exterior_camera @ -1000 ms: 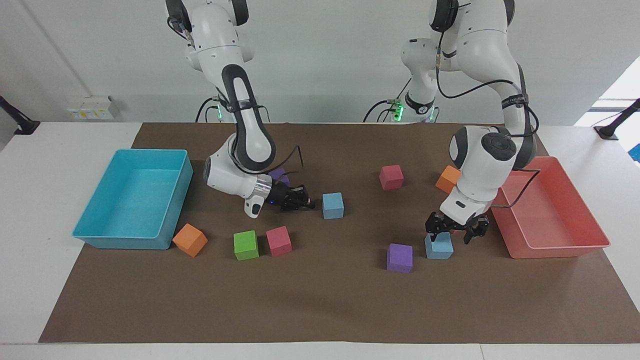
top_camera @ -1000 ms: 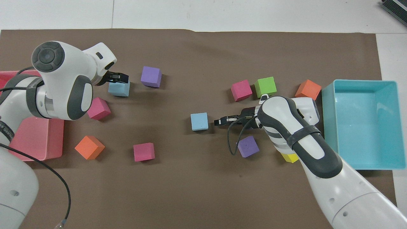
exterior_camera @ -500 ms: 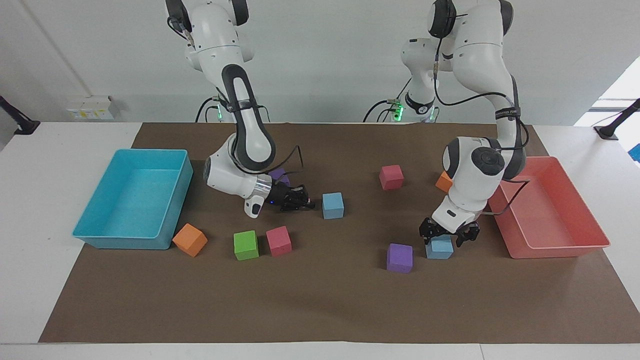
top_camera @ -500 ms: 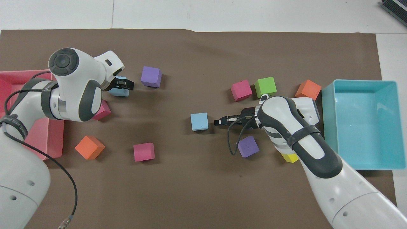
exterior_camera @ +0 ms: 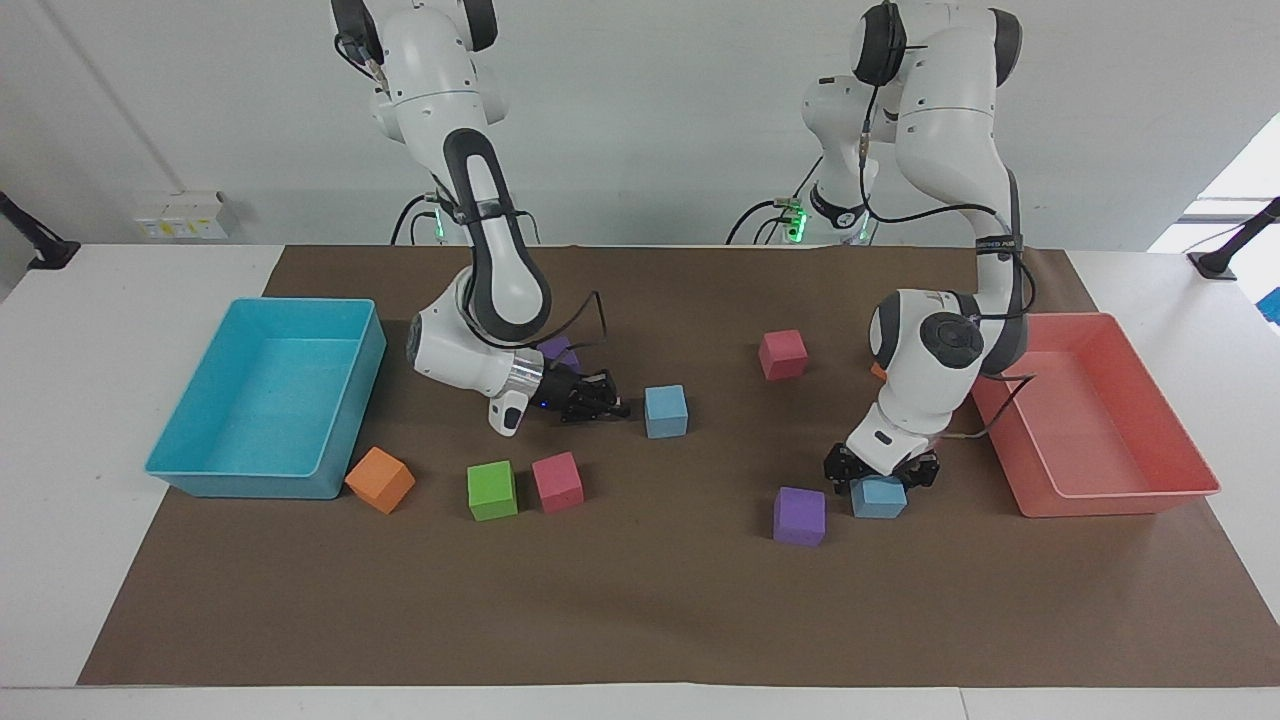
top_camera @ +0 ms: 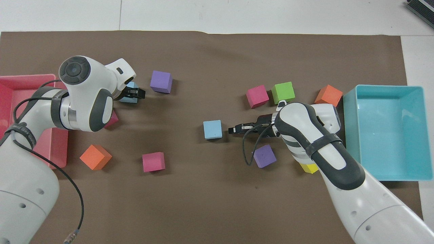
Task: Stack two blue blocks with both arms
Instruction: 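Close the left gripper on the light blue cube and lift it, then carry the light blue cube with the left gripper toward the center cube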
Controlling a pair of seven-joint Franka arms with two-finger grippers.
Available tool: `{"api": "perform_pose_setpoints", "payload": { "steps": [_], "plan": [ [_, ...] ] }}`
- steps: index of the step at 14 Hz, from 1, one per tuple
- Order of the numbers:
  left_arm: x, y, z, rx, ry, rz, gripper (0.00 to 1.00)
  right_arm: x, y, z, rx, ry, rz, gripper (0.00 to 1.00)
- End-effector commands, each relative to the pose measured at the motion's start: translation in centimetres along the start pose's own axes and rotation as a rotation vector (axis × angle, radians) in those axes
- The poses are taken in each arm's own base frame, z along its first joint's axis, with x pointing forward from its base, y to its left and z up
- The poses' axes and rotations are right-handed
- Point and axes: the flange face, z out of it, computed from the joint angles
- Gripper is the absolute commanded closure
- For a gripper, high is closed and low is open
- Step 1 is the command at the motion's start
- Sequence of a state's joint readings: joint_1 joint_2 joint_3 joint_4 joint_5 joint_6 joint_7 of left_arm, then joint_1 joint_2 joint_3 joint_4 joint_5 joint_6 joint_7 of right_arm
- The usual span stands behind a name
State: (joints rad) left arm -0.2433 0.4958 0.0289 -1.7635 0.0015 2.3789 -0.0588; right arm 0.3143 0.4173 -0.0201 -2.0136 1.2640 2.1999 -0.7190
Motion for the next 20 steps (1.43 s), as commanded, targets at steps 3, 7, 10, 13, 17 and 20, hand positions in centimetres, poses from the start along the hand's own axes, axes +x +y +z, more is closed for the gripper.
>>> {"api": "perform_pose_setpoints", "payload": {
  "steps": [3,7,10,13,17,20],
  "plan": [
    [0.0,-0.5,-1.7,0.002,0.022,-0.05,0.77,-0.4,-0.1,-0.2,0.009,0.028,-0.006,1.0],
    [-0.5,-0.8,-5.2,0.002,-0.013,-0.053,0.86,-0.4,-0.2,-0.2,0.008,0.028,-0.007,1.0],
    [-1.2,0.0,-7.7,0.002,-0.05,-0.063,0.86,-0.4,-0.1,-0.2,0.007,0.029,-0.007,1.0],
    [-1.5,4.5,-8.6,0.005,-0.051,-0.126,0.86,-0.4,-0.1,-0.2,0.007,0.029,-0.007,1.0],
    [-3.1,13.8,-9.7,-0.009,-0.035,-0.176,0.86,-0.4,-0.1,-0.2,0.006,0.03,-0.007,1.0],
    [-4.3,19.3,-10.9,-0.027,-0.018,-0.21,0.86,-0.4,-0.1,-0.2,0.006,0.03,-0.007,1.0]
  ]
}}
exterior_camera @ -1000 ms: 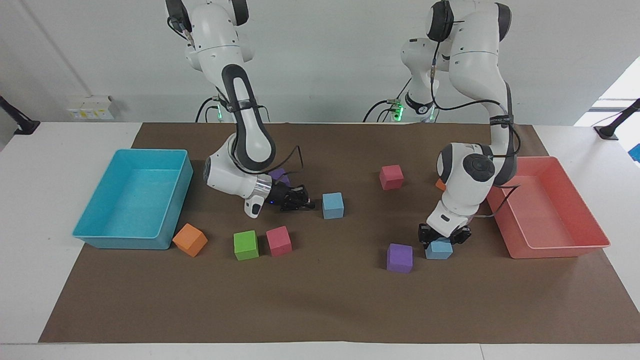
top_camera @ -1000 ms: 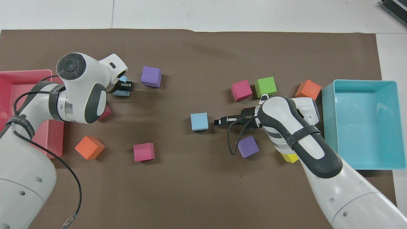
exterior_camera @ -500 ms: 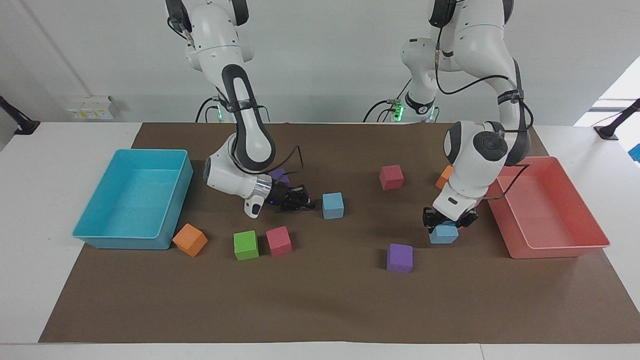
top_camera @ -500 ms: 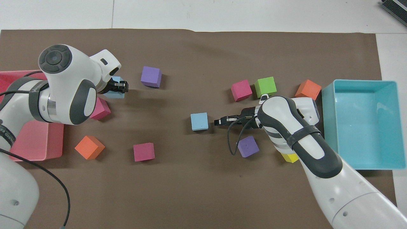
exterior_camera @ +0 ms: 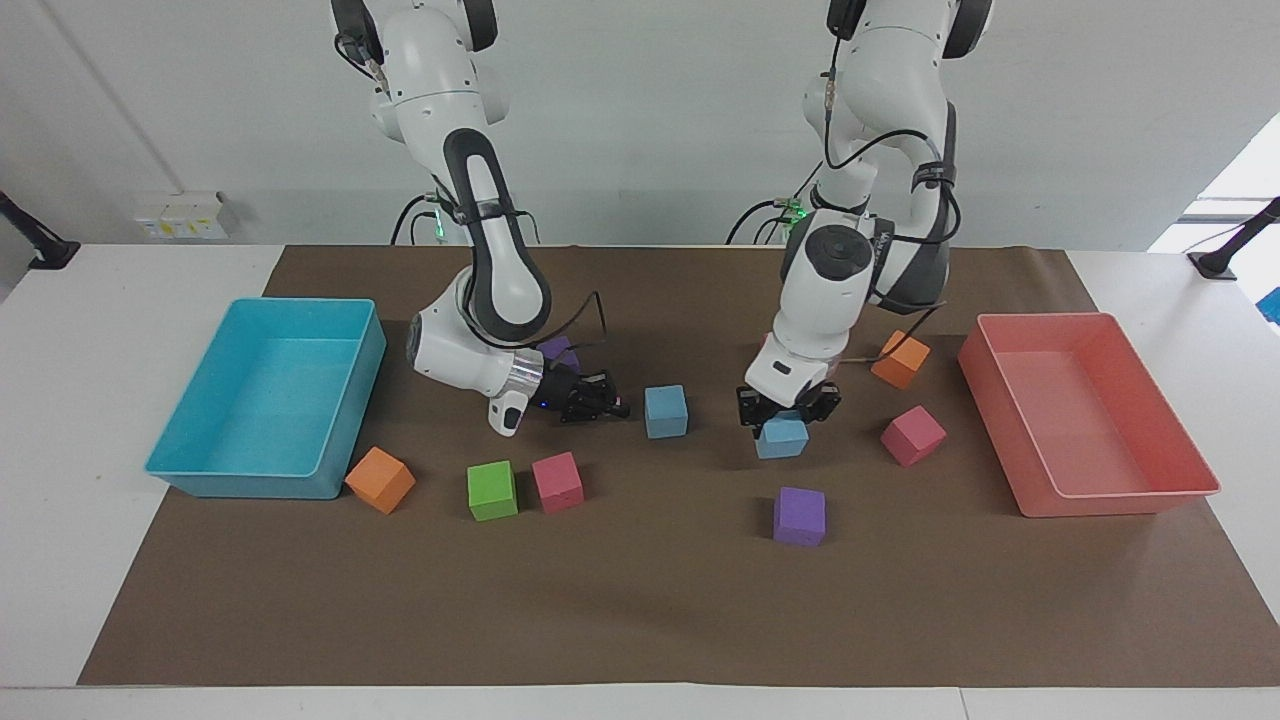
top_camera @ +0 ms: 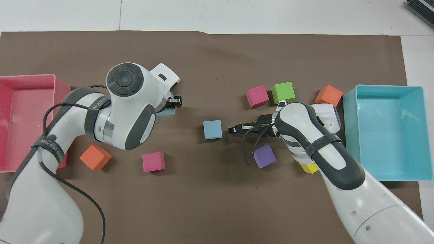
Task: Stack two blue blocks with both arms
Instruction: 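Carry the light blue cube with the left gripper toward the center cube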
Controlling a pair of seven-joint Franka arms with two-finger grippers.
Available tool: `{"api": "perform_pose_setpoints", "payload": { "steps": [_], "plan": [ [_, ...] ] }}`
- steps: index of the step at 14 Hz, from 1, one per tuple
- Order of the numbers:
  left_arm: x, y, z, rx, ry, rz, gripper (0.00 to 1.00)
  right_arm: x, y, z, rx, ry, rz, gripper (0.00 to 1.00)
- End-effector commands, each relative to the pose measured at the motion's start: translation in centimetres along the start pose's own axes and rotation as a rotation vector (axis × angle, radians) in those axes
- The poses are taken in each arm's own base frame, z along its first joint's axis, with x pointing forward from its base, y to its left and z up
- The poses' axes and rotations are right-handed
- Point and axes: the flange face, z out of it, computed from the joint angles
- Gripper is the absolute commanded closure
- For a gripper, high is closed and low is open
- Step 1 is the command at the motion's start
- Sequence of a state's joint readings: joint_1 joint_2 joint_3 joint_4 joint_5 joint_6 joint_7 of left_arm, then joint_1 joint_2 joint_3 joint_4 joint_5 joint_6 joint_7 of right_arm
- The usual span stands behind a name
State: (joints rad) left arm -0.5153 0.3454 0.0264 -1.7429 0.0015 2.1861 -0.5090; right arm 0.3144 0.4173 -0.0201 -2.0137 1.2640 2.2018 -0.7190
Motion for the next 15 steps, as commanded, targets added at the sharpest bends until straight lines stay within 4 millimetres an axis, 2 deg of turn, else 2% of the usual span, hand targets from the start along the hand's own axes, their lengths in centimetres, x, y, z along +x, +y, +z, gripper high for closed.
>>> {"api": "perform_pose_setpoints", "payload": {
  "steps": [1,6,8,12,15],
  "plan": [
    [-1.5,3.0,-1.1,-0.008,0.016,-0.041,0.86,-0.4,-0.1,-0.2,0.007,0.029,-0.007,1.0],
    [-3.6,7.2,-2.1,-0.027,0.023,-0.065,0.86,-0.4,-0.1,-0.2,0.007,0.029,-0.008,1.0],
    [-4.9,9.2,-1.4,-0.03,0.021,-0.069,0.86,-0.4,-0.1,-0.2,0.006,0.028,-0.009,1.0],
    [-6.1,10.5,-1.1,-0.032,0.014,-0.043,0.84,-0.4,-0.1,-0.2,0.006,0.028,-0.012,1.0],
    [-6.4,10.7,-0.6,-0.038,0.013,-0.037,0.83,-0.4,-0.1,-0.2,0.005,0.027,-0.015,1.0]
  ]
}}
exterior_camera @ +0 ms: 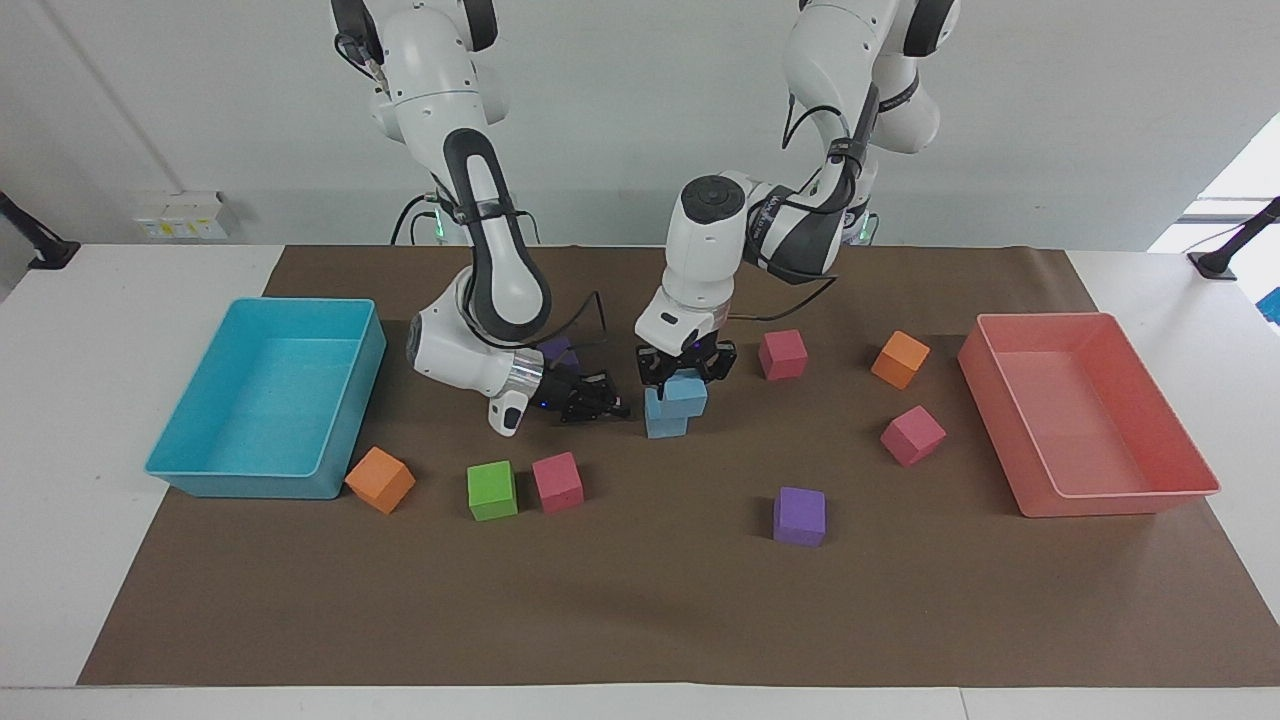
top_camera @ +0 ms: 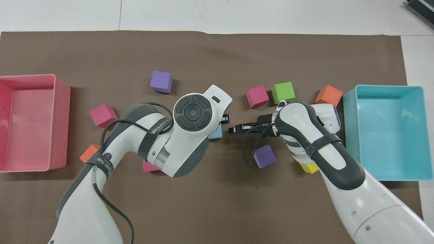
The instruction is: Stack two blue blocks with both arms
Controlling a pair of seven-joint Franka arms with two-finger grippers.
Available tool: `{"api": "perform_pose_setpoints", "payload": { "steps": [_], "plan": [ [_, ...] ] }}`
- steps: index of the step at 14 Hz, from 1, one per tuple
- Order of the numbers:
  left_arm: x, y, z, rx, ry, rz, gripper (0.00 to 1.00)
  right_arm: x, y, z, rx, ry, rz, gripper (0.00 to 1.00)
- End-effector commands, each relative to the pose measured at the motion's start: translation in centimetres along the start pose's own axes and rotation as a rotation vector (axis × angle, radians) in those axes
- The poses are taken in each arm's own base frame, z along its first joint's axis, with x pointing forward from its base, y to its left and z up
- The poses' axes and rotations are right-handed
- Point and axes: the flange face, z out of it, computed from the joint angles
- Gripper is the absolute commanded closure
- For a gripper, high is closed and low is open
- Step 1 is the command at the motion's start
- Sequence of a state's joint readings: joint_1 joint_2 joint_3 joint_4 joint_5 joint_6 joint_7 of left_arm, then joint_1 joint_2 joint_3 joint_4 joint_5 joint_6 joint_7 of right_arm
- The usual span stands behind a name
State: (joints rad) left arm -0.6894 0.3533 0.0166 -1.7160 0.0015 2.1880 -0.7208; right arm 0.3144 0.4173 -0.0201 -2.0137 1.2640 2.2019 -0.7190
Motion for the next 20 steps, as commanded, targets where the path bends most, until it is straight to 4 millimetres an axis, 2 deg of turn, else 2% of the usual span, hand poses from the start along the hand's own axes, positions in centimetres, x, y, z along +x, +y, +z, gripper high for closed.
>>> {"api": "perform_pose_setpoints", "payload": {
  "steps": [1,9,15,20],
  "plan": [
    [-0.2,0.4,1.3,-0.002,0.002,-0.006,0.83,-0.4,-0.1,-0.2,0.005,0.027,-0.015,1.0],
    [-1.1,0.6,2.1,-0.007,0.0,0.001,0.76,-0.4,-0.1,-0.2,0.005,0.027,-0.015,1.0],
    [-1.6,0.6,2.4,-0.003,-0.01,0.0,0.61,-0.4,-0.1,-0.2,0.004,0.026,-0.015,1.0],
    [-1.8,0.7,2.5,-0.013,-0.02,-0.001,0.57,-0.4,-0.1,-0.2,0.004,0.026,-0.014,1.0]
  ]
}}
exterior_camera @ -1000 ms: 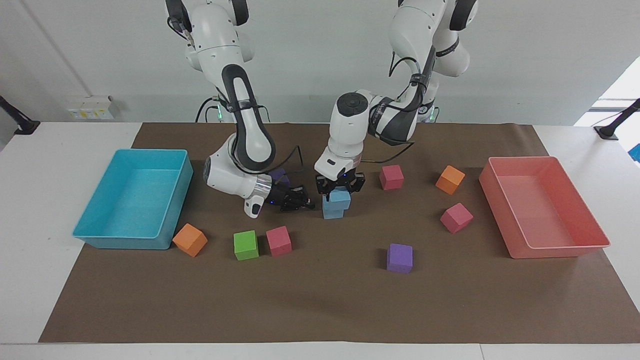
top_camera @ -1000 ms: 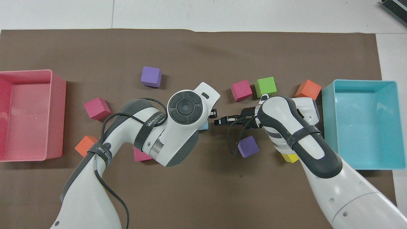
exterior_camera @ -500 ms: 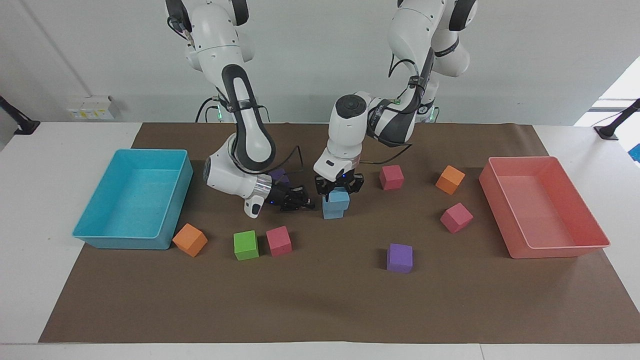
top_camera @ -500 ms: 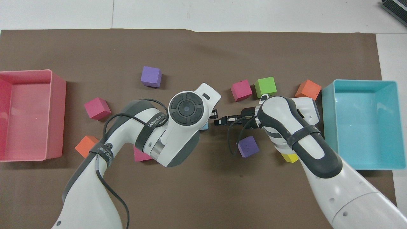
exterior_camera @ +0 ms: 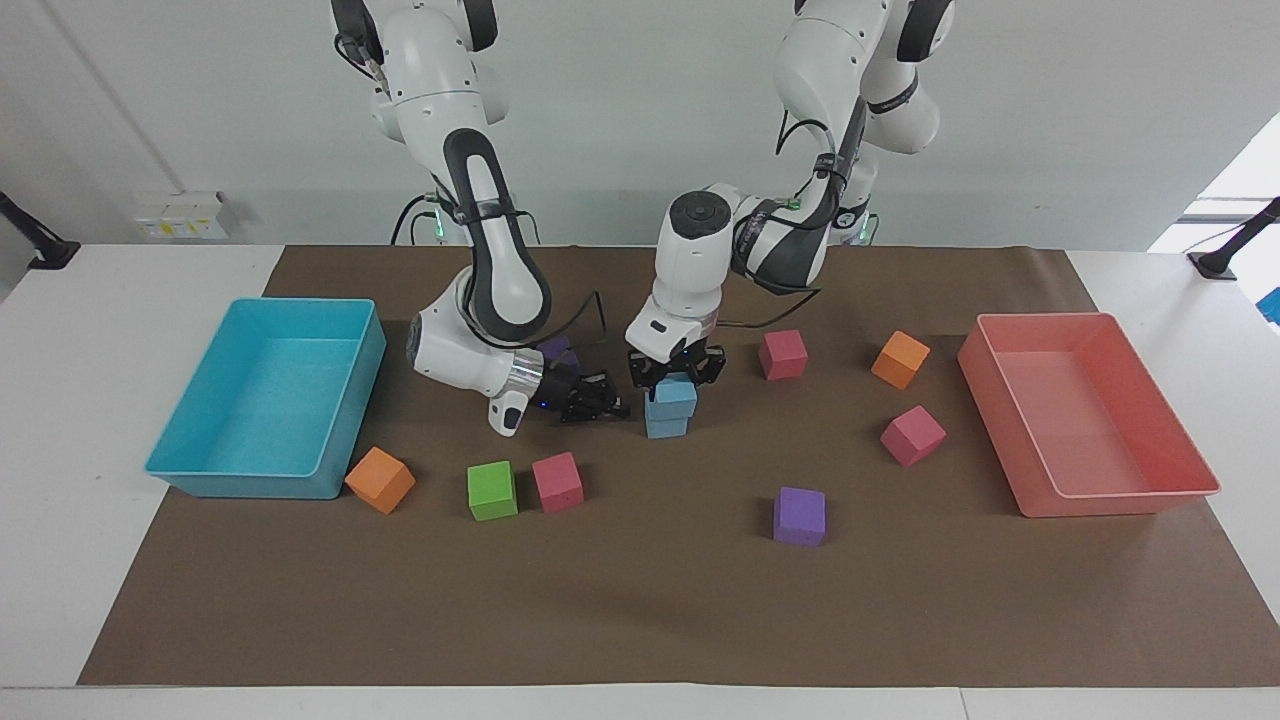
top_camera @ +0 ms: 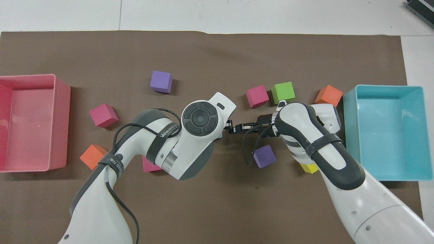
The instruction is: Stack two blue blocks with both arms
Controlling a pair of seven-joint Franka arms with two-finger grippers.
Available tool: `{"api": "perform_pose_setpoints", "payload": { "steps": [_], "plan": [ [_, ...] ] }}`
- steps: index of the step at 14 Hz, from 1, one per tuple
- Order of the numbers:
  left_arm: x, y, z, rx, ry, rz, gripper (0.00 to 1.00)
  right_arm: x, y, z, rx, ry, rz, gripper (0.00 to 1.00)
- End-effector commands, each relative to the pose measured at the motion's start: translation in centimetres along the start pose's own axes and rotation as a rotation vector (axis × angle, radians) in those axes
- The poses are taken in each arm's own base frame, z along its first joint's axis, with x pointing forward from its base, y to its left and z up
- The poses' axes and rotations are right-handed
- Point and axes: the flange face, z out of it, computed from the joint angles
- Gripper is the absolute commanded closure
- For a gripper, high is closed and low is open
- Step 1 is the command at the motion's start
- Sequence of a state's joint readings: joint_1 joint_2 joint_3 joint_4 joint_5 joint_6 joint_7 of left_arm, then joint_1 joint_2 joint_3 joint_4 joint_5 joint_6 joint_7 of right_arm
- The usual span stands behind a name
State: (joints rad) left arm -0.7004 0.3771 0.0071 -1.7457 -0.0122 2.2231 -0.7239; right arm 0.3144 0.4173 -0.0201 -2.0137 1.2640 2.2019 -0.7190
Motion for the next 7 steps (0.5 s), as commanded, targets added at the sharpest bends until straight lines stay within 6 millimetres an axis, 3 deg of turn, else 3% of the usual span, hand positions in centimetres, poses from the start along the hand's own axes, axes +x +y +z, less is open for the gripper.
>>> {"api": "perform_pose_setpoints", "payload": {
  "steps": [1,3,7],
  "plan": [
    [-0.55,0.04,-0.05,-0.012,0.003,-0.006,0.55,-0.42,-0.13,-0.2,0.004,0.026,-0.016,1.0],
    [-0.55,0.07,-0.06,-0.016,0.001,-0.012,0.44,-0.42,-0.13,-0.2,0.003,0.026,-0.017,1.0],
    [-0.43,0.27,-0.22,-0.041,-0.001,-0.033,0.44,-0.43,-0.13,-0.2,0.003,0.025,-0.016,1.0]
  ]
}}
